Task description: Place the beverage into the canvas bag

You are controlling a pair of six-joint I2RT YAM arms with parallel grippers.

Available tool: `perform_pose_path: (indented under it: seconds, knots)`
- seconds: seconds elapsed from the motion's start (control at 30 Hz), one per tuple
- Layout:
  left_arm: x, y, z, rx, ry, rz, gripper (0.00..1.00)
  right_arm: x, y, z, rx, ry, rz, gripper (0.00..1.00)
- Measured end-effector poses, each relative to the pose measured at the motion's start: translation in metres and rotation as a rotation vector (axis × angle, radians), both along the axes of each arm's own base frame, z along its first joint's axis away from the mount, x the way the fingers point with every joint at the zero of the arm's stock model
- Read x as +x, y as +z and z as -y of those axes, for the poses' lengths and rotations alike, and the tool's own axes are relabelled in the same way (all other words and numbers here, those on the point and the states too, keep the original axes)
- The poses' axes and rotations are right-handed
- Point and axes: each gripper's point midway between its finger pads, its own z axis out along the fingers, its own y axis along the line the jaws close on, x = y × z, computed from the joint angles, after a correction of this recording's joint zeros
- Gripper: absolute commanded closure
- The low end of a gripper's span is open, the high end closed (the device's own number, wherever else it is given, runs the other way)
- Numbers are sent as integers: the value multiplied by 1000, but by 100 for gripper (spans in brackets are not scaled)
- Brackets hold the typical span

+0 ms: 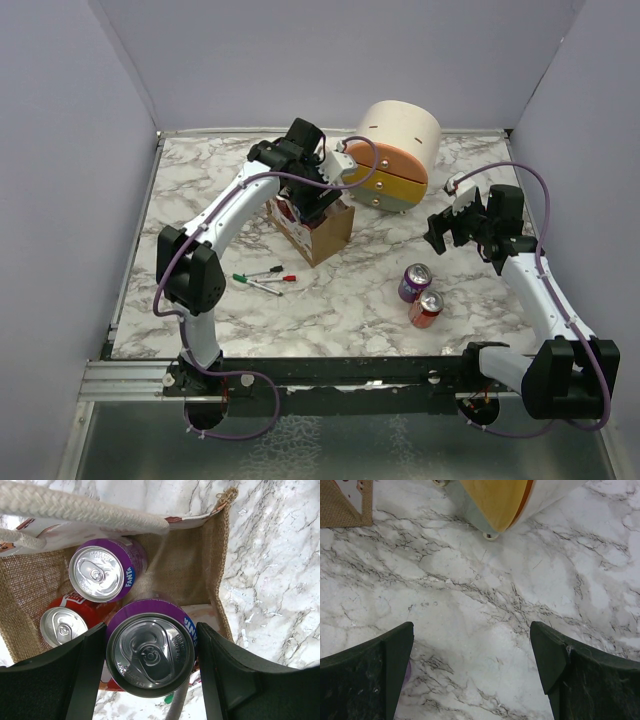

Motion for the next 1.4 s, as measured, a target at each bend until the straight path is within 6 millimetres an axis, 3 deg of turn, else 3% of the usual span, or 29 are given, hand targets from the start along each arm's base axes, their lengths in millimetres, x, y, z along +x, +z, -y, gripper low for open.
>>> perform_pose_path:
  seconds: [0.7, 1.03, 1.4]
  knots:
    - [7, -20, -1, 31, -17, -4, 100, 0, 1, 0, -1, 0, 3, 0]
    - [12, -64, -9, 12, 61, -32, 100, 0, 1, 0, -6, 4, 7, 0]
    - [20, -63, -16, -45, 144, 1, 99, 0, 1, 0, -6, 4, 8, 0]
